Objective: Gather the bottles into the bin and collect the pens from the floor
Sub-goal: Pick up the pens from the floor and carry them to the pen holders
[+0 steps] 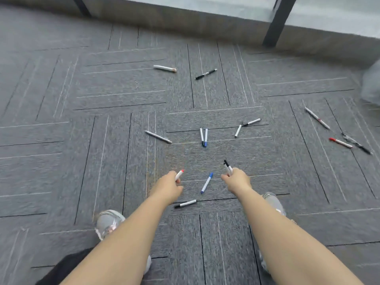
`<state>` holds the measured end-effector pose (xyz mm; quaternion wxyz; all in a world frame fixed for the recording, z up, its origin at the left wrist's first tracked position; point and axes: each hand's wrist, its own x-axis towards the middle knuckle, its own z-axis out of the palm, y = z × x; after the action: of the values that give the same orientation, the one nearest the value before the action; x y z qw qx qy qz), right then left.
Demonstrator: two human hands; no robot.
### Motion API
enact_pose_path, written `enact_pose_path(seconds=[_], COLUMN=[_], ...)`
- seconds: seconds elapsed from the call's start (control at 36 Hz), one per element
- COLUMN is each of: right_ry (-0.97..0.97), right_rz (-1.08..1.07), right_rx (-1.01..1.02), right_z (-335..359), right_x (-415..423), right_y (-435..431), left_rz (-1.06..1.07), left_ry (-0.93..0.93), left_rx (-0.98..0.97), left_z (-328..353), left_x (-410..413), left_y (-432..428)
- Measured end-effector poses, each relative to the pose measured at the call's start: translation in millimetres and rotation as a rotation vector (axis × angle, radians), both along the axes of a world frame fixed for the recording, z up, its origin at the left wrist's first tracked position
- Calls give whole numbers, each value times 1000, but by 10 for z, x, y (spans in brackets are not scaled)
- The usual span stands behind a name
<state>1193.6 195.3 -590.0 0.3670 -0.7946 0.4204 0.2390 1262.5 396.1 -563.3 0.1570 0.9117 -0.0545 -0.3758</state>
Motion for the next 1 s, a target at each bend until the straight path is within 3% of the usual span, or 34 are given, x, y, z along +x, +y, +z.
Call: enact_pose_path(seconds=[0.39, 0.67, 0.81, 1.0], right_ry=[121, 181, 94, -28], right_rz=[-187, -62, -78, -124], right_rx=[-7, -66, -20, 22], right_z=[-1440, -1620, -1479, -1334], right_x=[415, 378, 489, 890], right_y=[345, 344, 317, 121], left_rz=[-54, -230, -361, -367], left_ry=[176, 155, 101, 107], left_rx=[-13, 65, 75, 60], left_z=[-1562, -1736, -1659, -1667], left_x=[0, -129, -10, 194], left_y=[120, 25, -21, -2])
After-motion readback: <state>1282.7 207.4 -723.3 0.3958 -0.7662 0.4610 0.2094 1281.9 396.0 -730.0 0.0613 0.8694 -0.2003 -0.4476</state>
